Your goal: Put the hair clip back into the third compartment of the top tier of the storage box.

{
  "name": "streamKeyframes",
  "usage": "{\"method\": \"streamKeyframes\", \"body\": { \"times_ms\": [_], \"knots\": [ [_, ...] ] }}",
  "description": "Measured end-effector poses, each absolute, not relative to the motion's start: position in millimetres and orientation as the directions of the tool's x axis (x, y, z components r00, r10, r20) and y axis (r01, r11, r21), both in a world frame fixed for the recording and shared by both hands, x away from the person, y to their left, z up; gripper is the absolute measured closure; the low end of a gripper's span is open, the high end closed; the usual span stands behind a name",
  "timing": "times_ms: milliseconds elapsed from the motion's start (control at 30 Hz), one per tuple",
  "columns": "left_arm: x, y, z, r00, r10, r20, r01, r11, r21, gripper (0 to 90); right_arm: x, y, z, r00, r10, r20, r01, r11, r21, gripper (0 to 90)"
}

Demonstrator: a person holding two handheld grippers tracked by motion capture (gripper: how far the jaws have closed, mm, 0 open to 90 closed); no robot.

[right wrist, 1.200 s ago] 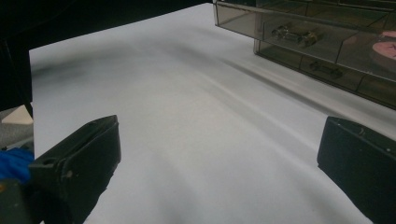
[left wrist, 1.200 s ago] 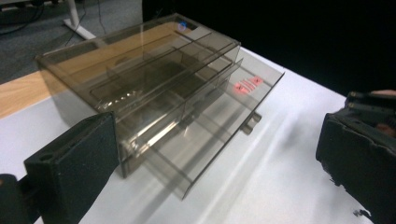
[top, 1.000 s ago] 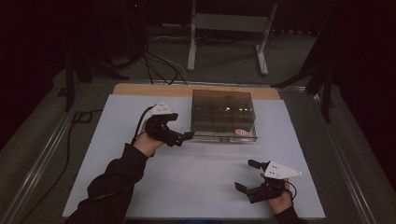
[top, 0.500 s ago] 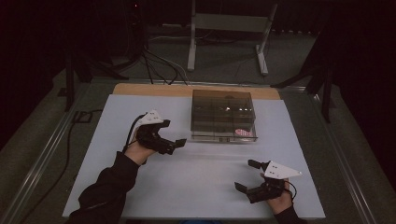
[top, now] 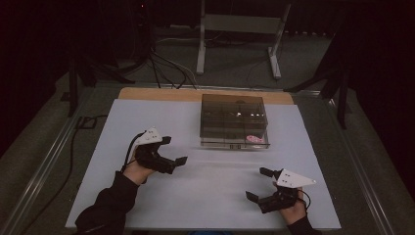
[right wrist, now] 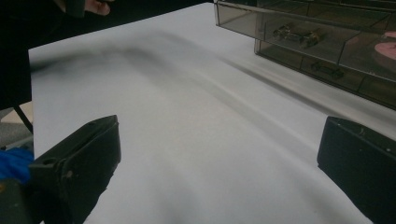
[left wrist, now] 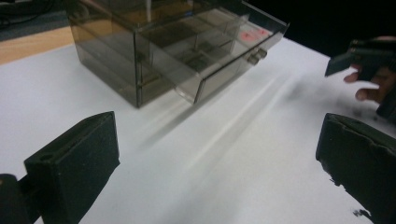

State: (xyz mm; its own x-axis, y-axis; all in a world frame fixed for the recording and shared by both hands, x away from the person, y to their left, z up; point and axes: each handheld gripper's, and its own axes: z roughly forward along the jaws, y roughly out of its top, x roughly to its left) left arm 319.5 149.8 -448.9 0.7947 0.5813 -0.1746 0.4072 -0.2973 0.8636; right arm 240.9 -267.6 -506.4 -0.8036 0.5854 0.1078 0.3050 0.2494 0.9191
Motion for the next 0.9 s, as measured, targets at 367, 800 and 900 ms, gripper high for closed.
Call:
{"method": "streamKeyframes", "body": {
  "times_ms": [367, 800, 900],
  "knots": [
    [307.0, 164.3, -470.8, 0.785, 0.587, -0.198, 0.429, -0.286, 0.857, 0.5, 240.8, -267.4, -506.5, -0.803, 0.586, 0.107, 0.305, 0.251, 0.918, 0.0],
    [288.8, 181.4, -491.1, 0.785, 0.587, -0.2, 0.432, -0.288, 0.855, 0.5, 240.8, -267.4, -506.6, -0.803, 0.587, 0.108, 0.307, 0.252, 0.918, 0.0],
    [284.7, 188.1, -494.5, 0.782, 0.588, -0.208, 0.434, -0.273, 0.859, 0.5, 240.8, -267.6, -506.6, -0.803, 0.586, 0.109, 0.308, 0.252, 0.918, 0.0]
  ]
}}
